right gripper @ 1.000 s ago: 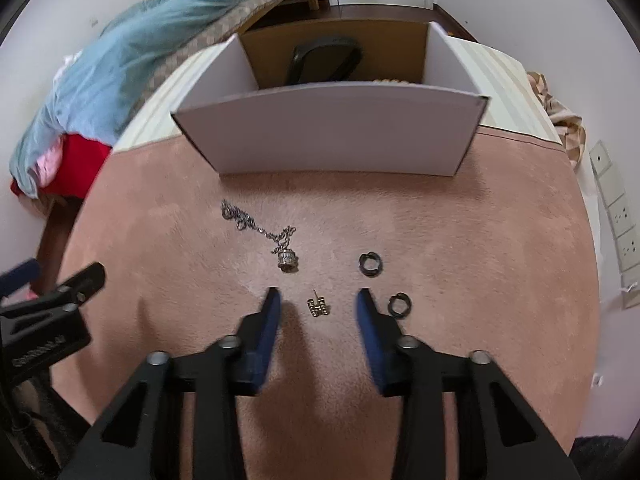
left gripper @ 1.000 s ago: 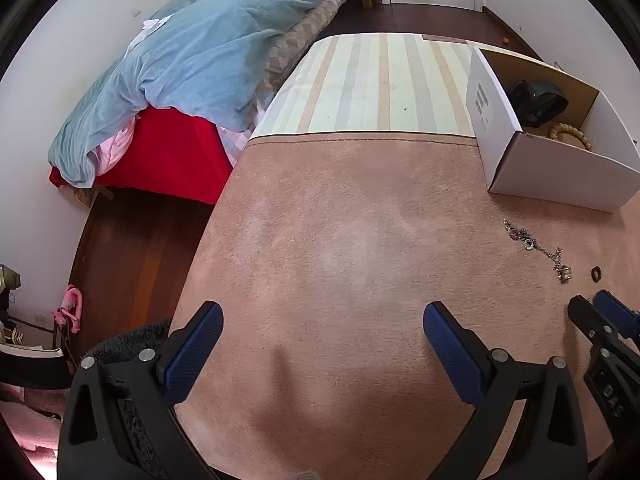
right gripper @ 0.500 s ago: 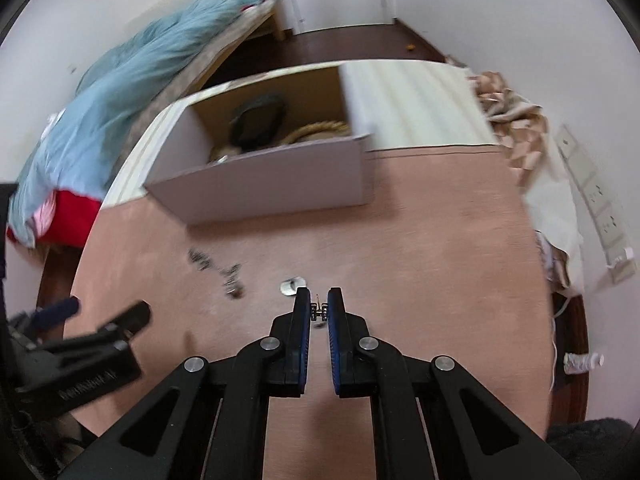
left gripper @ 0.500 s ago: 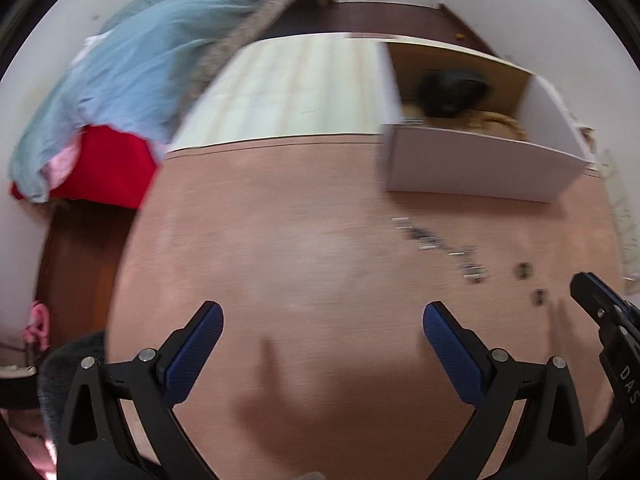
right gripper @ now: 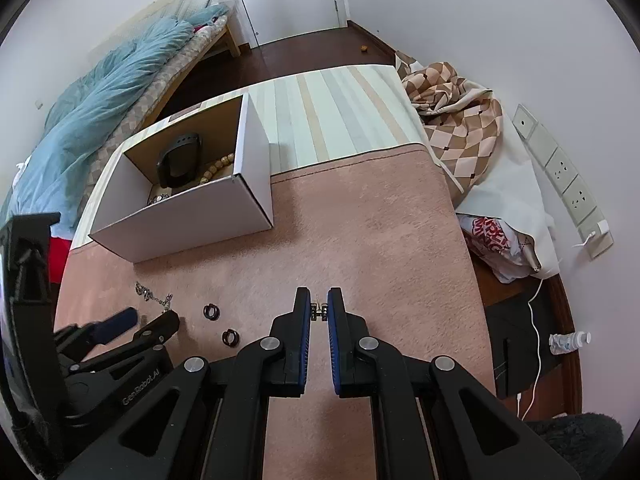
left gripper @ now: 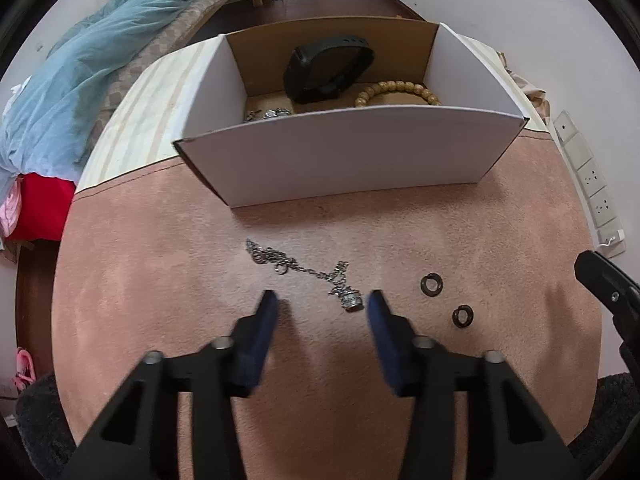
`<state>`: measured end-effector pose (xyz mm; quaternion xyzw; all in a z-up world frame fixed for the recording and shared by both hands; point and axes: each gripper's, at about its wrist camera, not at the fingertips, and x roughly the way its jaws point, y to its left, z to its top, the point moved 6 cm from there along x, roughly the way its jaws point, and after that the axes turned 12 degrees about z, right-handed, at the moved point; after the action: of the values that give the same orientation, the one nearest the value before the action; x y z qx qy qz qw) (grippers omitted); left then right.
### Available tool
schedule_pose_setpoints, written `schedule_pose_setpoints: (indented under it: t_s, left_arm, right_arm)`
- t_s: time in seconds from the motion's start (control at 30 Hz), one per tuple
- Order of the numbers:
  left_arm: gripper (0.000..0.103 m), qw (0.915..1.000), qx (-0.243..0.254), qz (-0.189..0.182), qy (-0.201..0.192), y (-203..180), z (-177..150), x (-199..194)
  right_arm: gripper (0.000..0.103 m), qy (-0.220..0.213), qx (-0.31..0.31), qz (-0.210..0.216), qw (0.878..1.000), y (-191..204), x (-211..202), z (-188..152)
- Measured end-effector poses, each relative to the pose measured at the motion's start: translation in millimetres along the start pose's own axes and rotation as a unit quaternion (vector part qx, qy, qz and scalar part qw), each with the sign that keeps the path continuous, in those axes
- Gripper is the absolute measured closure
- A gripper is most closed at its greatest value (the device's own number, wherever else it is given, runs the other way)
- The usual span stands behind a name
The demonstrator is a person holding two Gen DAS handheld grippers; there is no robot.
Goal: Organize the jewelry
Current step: 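Lower the right tool onto a small silver charm and close it, then carry the silver charm into the white box and open the right tool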
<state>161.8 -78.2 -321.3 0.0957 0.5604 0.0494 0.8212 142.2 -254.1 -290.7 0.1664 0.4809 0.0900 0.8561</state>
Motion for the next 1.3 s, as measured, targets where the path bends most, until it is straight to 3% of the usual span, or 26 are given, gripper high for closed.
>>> schedule_pose_setpoints:
  t_s: [0.2,0.4,0.6,1.0,1.3]
  left_arm:
    - [0.096,0.9998,0.001,-0.015,-0.011,-4.0,2.0,-0.3]
    - [0.096,0.9991,-0.003,-0.028,-0.031,-1.0,4.6,-11.5]
    - [0.096,0.9965,-0.013,-0.054,-0.063,17.9,17.3,-47.8]
    - [0.096,0.9859,-0.018,-0.085,-0.144,73.5,66.3,-141.1]
    - [0.096,0.9774,-0.027,-0.112,-0.177,92.7,122.2,-178.8]
  right_arm:
    - [0.094,-0.001,0.004,0.002,1.0,0.8,2.0,1.6]
    - [0.094,-0.005,0.008,0.007,1.0,0.4,-3.4,2.4]
    - [0.094,-0.019,0.011,0.027,0.999,10.1,-21.1,12.4]
    - [0.094,-0.056,-0.019,0.105,0.993,64.6,-67.6,69.2]
    - [0.094,-0.04,-0.036,0.139,0.989,96.7,-57.7,121.3]
